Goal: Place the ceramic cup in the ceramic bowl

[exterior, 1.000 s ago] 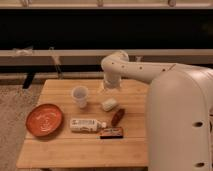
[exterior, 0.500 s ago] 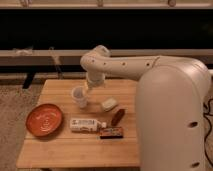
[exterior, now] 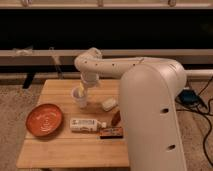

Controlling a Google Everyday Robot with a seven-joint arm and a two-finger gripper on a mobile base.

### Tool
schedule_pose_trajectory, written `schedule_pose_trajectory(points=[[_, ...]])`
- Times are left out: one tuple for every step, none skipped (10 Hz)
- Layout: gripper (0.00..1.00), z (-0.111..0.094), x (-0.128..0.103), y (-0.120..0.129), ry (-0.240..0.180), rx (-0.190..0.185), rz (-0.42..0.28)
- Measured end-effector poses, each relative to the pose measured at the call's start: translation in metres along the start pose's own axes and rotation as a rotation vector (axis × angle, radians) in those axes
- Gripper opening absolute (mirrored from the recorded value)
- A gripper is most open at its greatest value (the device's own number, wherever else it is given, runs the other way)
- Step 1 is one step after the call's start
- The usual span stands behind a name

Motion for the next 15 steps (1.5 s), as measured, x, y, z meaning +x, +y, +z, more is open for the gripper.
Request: schedule_pose_trajectory(points=[[0.80, 0.002, -0.001, 0.001, 0.002, -0.003, -0.003], [0.78, 0.008, -0.003, 0.006, 0.008, -0.005, -0.011], [0.71, 0.012, -0.004, 0.012, 0.011, -0.008, -0.020], [0.61, 0.018, -0.004, 0.016, 0.014, -0.012, -0.027], [0.49, 0.023, -0.003, 0.015, 0.015, -0.014, -0.033], [0.39, 0.025, -0.003, 0.018, 0.018, -0.026, -0.041], [0.31, 0.025, -0.003, 0.020, 0.017, -0.040, -0.044], [0.17, 0.023, 0.000, 0.018, 0.009, -0.056, -0.045], [0.08, 0.018, 0.002, 0.021, 0.002, -0.066, -0.056], [0.03, 0.011, 0.005, 0.024, -0.008, -0.071, -0.073], [0.00, 0.004, 0.011, 0.032, -0.016, -0.077, -0.102], [0.00, -0.005, 0.020, 0.046, -0.022, -0.085, -0.149], [0.00, -0.011, 0.026, 0.061, -0.024, -0.093, -0.195], [0.00, -0.017, 0.032, 0.075, -0.024, -0.099, -0.237], [0.00, -0.022, 0.036, 0.088, -0.021, -0.104, -0.273]])
